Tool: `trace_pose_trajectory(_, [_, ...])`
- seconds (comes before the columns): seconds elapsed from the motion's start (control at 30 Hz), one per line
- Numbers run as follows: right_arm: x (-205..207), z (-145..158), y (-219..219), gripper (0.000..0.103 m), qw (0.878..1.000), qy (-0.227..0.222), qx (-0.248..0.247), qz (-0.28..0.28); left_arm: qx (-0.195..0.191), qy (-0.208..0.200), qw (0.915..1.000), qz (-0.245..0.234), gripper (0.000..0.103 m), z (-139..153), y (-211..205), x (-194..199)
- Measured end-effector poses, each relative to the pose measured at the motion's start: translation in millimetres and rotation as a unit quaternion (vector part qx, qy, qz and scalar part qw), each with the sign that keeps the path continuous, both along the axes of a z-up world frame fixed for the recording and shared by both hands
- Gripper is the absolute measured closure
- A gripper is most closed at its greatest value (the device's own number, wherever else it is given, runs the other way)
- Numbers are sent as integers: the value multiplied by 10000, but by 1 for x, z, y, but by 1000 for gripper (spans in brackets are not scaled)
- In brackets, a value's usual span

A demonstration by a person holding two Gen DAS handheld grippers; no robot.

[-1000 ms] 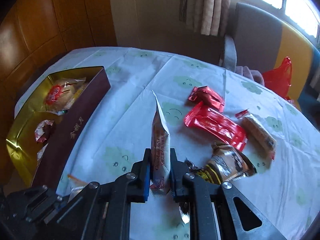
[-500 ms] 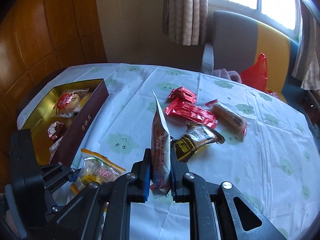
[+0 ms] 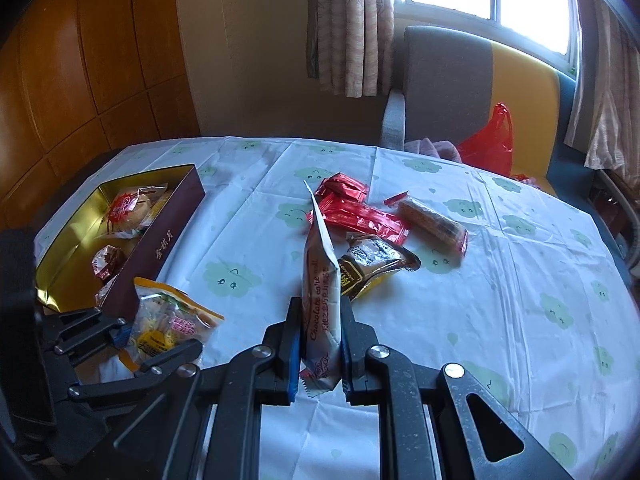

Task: Organize snacks
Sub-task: 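Carry the yellow-edged bag into the gold tin and open the left tool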

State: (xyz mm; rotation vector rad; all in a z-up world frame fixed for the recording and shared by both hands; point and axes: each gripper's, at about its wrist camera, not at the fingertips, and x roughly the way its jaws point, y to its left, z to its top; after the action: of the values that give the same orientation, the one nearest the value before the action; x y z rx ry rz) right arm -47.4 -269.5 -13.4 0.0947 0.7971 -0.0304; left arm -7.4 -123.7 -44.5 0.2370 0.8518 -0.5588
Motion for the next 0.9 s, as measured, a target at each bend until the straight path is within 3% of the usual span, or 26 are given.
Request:
trace_pose_trajectory(0.27, [-5,1,0,87,10000,-23,-31,-46,-534,-197,9979,312,71,45,32,1])
trace_pose_trajectory(0.5, [-4,5,11,87,9999,-98,-71,46,-756,-591,9890,1125,71,75,81,25])
trace_pose_trajectory(0.9, [11,23,65,87,9964,-294,-216,760,-449,-293,9609,2716,71,48,176,75])
